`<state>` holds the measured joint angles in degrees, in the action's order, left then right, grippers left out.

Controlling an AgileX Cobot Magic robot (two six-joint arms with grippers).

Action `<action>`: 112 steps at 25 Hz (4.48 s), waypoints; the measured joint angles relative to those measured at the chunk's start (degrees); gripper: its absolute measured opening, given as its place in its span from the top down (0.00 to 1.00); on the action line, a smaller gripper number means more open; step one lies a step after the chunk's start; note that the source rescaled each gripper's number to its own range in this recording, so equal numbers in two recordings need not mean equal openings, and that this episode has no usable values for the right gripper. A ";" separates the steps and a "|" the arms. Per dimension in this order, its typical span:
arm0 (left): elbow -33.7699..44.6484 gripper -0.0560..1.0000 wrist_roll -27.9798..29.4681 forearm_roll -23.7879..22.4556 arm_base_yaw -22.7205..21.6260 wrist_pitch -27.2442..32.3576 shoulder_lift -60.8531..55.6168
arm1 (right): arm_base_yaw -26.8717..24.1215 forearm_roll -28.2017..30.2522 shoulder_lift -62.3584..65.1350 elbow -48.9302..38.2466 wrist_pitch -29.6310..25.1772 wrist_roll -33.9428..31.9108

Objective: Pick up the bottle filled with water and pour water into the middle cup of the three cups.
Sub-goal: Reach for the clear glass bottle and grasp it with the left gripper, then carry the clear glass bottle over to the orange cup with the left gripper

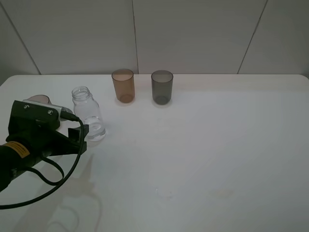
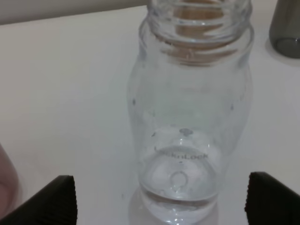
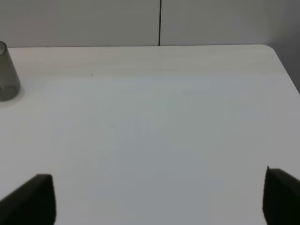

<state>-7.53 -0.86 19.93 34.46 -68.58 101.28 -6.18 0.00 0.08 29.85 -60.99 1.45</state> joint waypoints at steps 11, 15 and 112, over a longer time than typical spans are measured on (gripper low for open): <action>-4.24 0.29 -2.80 -0.40 0.00 -0.86 2.60 | 0.00 0.00 0.00 0.00 0.00 0.00; -5.46 0.29 -5.11 -0.40 0.00 -0.86 5.71 | 0.00 0.00 0.00 0.00 0.00 0.00; -53.24 0.93 -26.44 -7.96 -12.70 69.40 -4.61 | 0.00 0.00 0.00 0.00 0.00 0.00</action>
<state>-60.77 -27.29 11.98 21.76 0.82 96.67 -6.18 0.00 0.08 29.85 -60.99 1.45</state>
